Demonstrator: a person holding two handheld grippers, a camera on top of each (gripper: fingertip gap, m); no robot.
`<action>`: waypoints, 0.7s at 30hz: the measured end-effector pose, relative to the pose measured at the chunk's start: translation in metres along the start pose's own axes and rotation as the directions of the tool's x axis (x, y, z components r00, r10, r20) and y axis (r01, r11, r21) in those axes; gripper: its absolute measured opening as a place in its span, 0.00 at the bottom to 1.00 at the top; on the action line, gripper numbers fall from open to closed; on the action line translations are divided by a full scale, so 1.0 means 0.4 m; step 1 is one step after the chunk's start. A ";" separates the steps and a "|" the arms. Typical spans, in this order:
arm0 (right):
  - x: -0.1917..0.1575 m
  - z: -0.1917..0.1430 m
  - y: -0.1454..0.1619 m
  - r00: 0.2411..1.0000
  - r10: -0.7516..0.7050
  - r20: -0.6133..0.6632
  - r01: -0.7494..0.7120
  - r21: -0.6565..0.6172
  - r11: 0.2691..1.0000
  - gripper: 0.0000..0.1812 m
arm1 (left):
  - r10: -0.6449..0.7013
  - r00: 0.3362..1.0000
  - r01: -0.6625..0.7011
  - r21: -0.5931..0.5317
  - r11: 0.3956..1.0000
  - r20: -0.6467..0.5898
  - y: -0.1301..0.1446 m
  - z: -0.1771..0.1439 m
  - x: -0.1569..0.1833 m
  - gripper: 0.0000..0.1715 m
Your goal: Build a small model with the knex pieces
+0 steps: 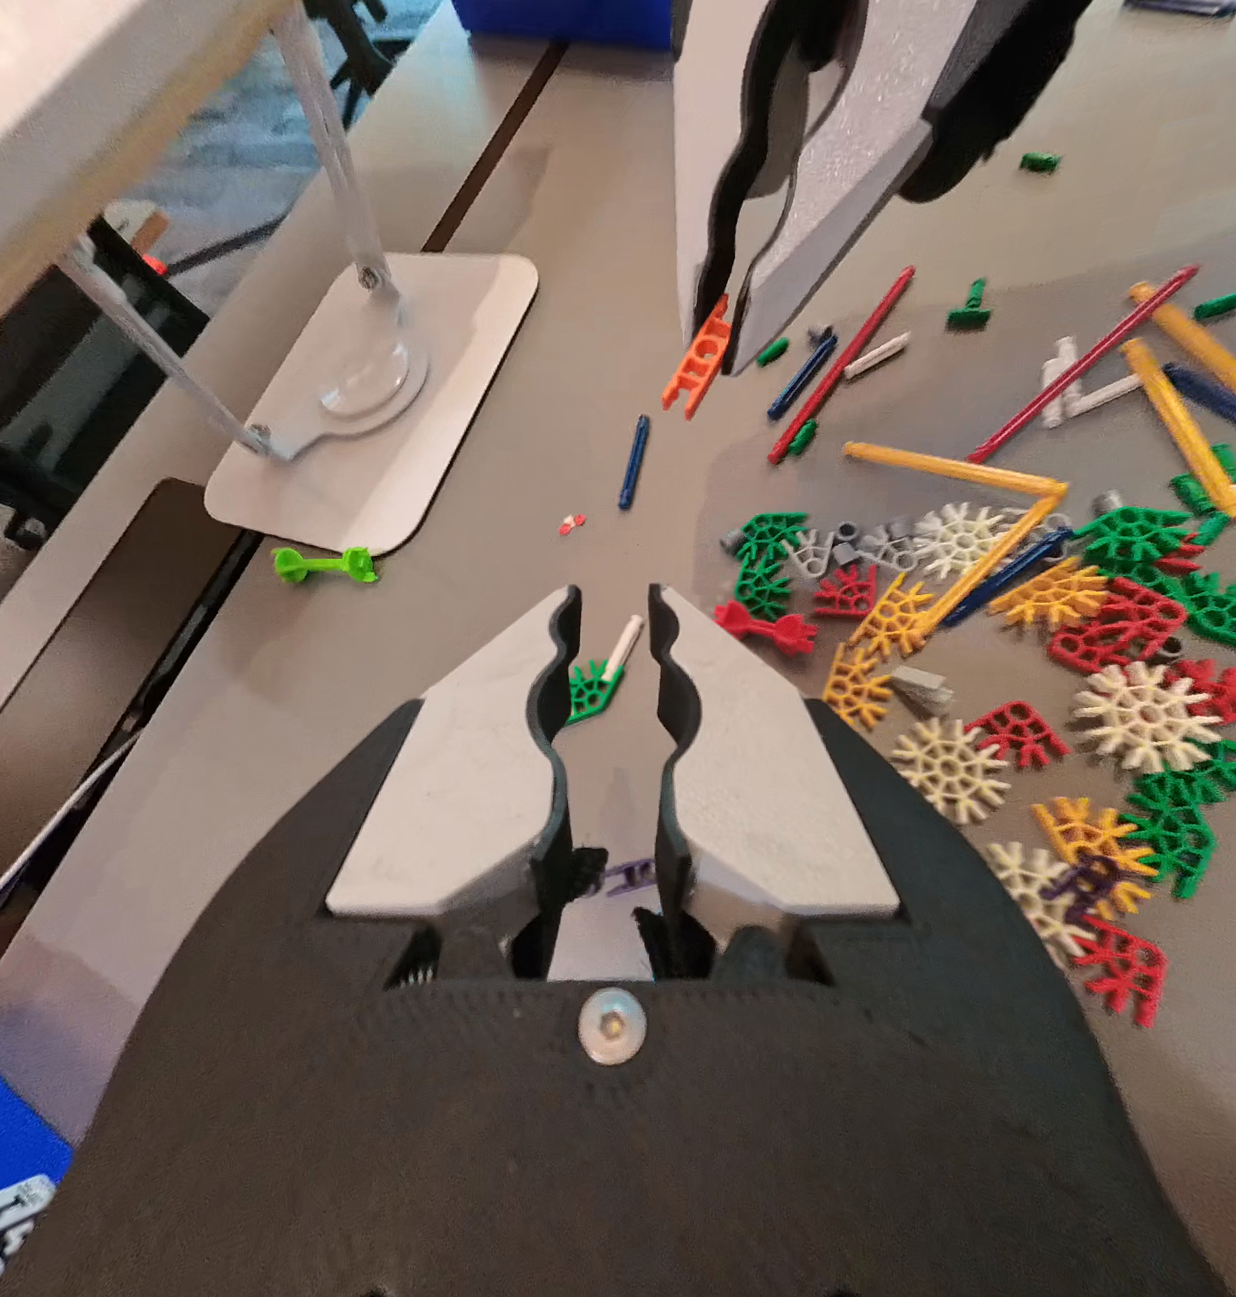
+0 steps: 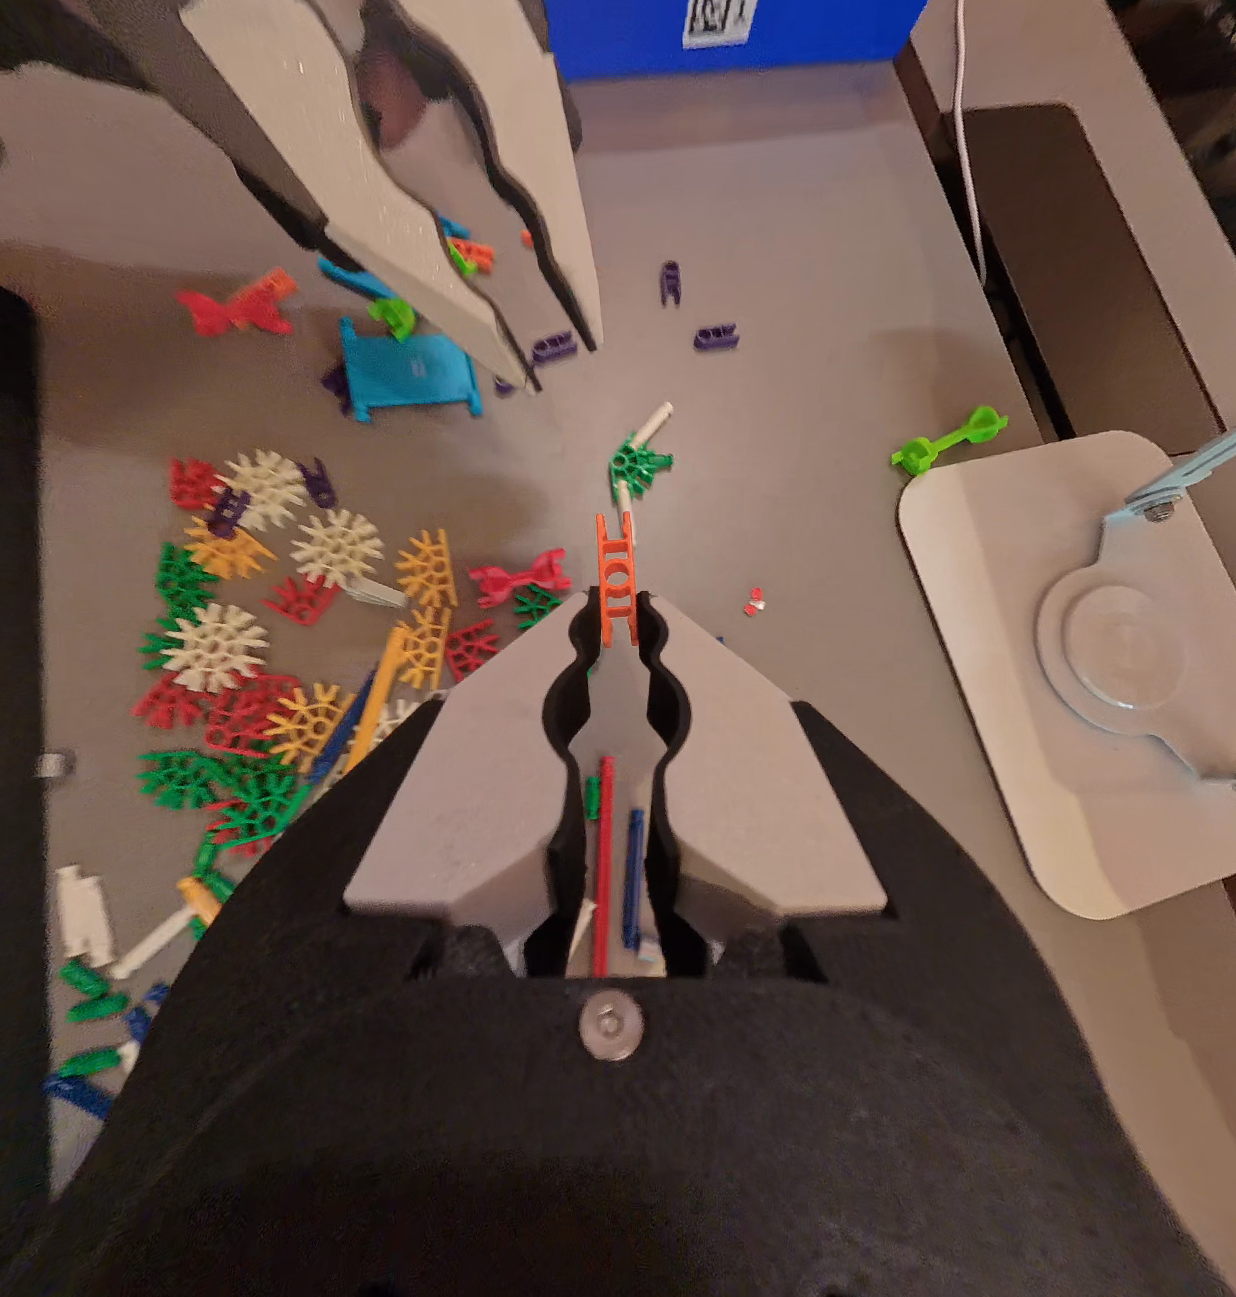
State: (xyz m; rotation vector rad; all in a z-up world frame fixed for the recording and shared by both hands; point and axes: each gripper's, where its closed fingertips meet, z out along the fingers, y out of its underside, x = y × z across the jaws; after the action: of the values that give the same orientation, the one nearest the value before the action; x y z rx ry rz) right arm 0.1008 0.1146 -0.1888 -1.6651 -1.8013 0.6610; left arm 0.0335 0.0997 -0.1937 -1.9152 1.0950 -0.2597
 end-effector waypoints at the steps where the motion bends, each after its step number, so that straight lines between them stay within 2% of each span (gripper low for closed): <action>1: 0.011 0.021 0.007 1.000 -0.006 0.012 0.006 -0.016 1.000 0.04 | -0.002 1.000 0.002 -0.016 1.000 -0.015 0.011 0.013 -0.007 0.09; 5: 0.032 0.106 0.043 0.996 -0.018 0.086 0.026 -0.096 0.995 0.04 | 0.033 0.998 -0.040 -0.132 0.990 -0.056 0.071 0.074 -0.024 0.07; 10: 0.033 0.186 0.089 0.984 -0.005 0.176 0.036 -0.174 0.984 0.04 | 0.056 0.992 -0.078 -0.202 0.976 -0.111 0.128 0.137 -0.005 0.05; 15: 0.029 0.215 0.096 0.974 0.011 0.227 0.031 -0.179 0.983 0.04 | 0.058 0.989 -0.090 -0.244 0.966 -0.137 0.162 0.163 0.008 0.00; 21: 0.029 0.224 0.089 0.965 0.043 0.259 0.000 -0.163 0.987 0.04 | 0.029 0.991 -0.058 -0.226 0.972 -0.130 0.159 0.172 0.004 0.00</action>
State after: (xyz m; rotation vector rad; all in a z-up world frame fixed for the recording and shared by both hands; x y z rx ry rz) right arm 0.0614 0.1324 -0.2757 -1.7728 -2.0740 0.7941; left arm 0.0353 0.1255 -0.2839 -2.0980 1.2974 -0.2408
